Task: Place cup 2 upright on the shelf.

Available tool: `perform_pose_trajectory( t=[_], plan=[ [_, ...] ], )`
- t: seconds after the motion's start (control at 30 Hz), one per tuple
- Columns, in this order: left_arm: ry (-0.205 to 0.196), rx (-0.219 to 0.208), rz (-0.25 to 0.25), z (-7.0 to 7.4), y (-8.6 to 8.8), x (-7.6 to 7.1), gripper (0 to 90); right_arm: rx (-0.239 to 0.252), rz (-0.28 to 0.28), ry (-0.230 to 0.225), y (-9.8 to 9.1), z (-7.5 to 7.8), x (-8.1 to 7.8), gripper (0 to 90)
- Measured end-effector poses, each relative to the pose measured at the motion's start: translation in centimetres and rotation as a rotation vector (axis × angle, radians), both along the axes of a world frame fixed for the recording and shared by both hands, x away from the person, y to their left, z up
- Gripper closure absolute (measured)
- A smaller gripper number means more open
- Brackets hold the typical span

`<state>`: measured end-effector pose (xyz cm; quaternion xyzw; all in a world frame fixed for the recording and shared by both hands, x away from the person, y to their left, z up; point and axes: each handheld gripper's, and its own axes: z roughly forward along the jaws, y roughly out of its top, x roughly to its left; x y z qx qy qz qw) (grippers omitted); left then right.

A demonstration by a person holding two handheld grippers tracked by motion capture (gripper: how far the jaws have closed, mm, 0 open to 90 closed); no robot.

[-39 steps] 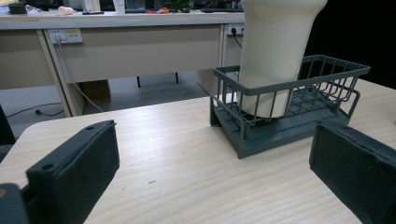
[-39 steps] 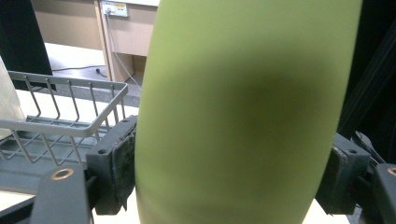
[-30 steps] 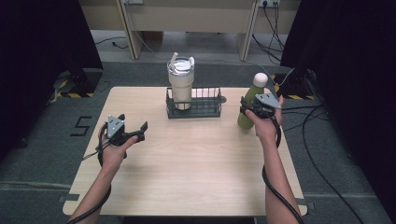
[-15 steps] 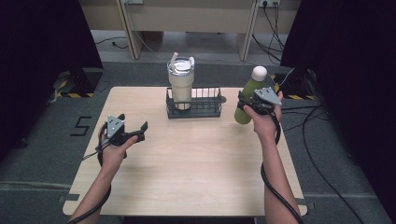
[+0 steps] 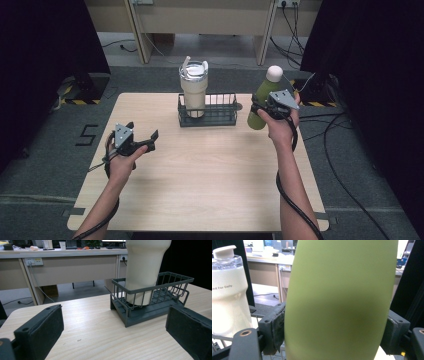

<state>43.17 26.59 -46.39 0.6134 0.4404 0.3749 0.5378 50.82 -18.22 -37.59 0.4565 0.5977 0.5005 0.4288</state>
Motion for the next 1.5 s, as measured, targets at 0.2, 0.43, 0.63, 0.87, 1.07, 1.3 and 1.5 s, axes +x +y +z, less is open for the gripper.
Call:
perform_pose_trajectory(
  t=[0.2,0.43,0.63,0.87,1.07,1.3,1.5],
  plan=[
    [0.003,0.002,0.000,-0.1,-0.1,0.1,0.7,0.002,0.006,-0.015,0.4,0.6,0.0,22.2],
    [-0.003,-0.001,0.001,-0.1,0.0,0.1,0.4,0.009,0.015,-0.023,1.1,1.0,0.1,22.2],
    [0.000,0.000,-0.002,-0.2,-0.1,0.1,0.5,0.010,0.018,-0.025,1.6,1.0,0.4,22.2],
    [0.005,0.005,0.000,-0.3,-0.1,0.2,0.5,0.023,0.019,-0.029,1.9,1.2,0.7,22.2],
    [0.008,0.004,-0.001,-0.4,-0.1,0.2,0.5,0.022,0.024,-0.034,2.2,1.4,0.9,22.2],
    [0.008,0.003,0.002,-0.4,0.0,0.2,0.5,0.019,0.030,-0.038,2.7,1.9,1.3,22.3],
    [0.008,0.000,0.001,-0.4,0.0,0.3,0.5,0.017,0.039,-0.043,3.3,2.3,1.5,22.3]
  ],
)
